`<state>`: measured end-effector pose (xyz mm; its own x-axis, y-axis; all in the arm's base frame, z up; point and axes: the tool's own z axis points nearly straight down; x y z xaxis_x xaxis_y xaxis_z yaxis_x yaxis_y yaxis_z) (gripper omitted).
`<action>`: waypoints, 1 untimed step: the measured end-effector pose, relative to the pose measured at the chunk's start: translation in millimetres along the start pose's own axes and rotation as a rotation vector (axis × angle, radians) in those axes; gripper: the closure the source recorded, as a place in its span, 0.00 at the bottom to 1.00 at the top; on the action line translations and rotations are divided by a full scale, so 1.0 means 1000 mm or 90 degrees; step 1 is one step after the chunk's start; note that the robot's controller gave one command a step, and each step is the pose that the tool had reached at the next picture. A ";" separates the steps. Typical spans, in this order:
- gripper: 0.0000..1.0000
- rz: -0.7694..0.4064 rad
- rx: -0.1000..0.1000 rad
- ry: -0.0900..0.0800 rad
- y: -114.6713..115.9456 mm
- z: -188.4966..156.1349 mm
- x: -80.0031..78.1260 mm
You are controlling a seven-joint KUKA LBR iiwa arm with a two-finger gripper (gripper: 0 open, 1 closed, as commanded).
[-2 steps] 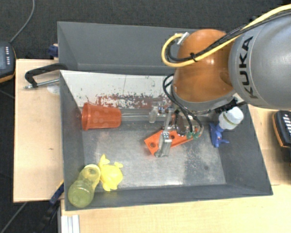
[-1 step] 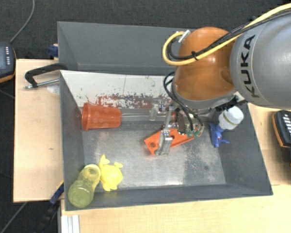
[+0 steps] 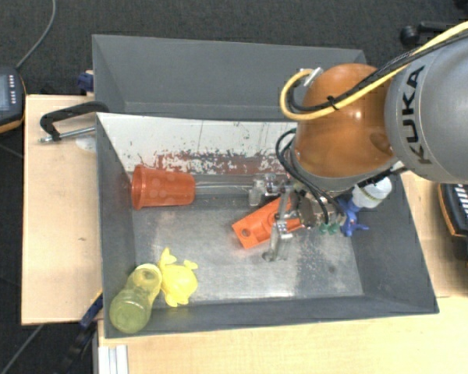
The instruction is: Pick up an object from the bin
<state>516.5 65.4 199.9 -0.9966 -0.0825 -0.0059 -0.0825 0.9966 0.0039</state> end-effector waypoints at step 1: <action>0.00 -0.134 0.002 0.001 -0.036 0.029 -0.007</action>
Offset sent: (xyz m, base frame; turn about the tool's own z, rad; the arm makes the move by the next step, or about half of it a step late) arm 0.0182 -0.0294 -0.0727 -0.1846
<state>526.8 30.7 170.5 -0.9572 -0.2895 -0.0052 -0.2895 0.9572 -0.0001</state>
